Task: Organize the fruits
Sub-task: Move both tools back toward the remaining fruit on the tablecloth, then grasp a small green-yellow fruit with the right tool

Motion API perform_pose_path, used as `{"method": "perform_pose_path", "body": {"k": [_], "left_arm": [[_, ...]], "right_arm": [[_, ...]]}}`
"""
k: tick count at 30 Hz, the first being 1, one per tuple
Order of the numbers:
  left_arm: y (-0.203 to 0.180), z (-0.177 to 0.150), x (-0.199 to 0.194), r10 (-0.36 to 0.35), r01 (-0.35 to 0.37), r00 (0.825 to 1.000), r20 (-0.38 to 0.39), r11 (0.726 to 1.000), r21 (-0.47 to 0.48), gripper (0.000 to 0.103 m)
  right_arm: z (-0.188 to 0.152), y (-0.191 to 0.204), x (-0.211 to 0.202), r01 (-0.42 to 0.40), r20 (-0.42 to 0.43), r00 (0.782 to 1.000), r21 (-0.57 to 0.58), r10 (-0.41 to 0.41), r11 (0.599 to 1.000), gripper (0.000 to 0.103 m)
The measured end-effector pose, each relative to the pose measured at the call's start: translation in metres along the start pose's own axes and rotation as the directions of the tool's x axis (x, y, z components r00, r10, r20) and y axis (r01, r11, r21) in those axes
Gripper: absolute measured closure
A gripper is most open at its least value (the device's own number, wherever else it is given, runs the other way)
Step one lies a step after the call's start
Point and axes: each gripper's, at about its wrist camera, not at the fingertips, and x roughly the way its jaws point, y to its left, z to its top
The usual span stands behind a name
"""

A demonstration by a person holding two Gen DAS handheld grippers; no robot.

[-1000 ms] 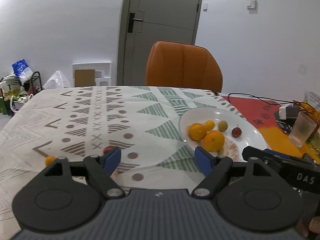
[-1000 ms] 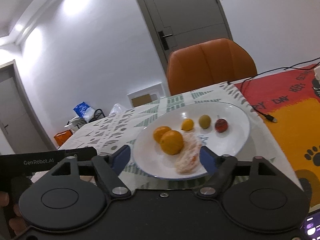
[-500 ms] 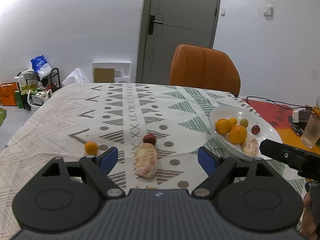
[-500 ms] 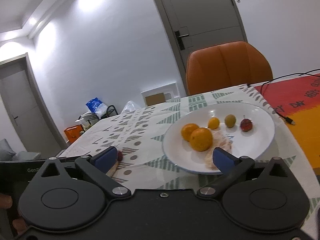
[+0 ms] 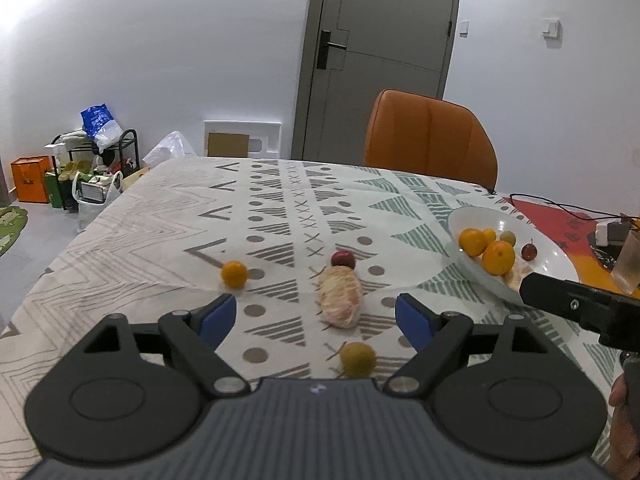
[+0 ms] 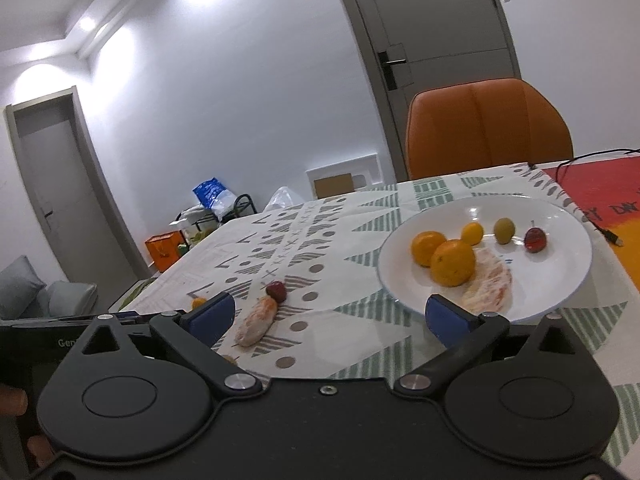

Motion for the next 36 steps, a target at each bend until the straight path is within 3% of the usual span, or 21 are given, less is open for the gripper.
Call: {"method": "perform_pose_path", "body": {"k": [25, 36], "left_arm": [[0.056, -0.018, -0.009, 0.059, -0.062, 0.998, -0.035, 0.996, -0.067, 0.018], [0.069, -0.023, -0.001, 0.065, -0.070, 0.996, -0.060, 0.994, -0.083, 0.018]], "right_arm": [[-0.018, 0.051, 0.024, -0.102, -0.107, 0.990, -0.080, 0.093, 0.992, 0.002], [-0.027, 0.066, 0.046, -0.150, -0.178, 0.975, -0.101, 0.130, 0.984, 0.018]]}}
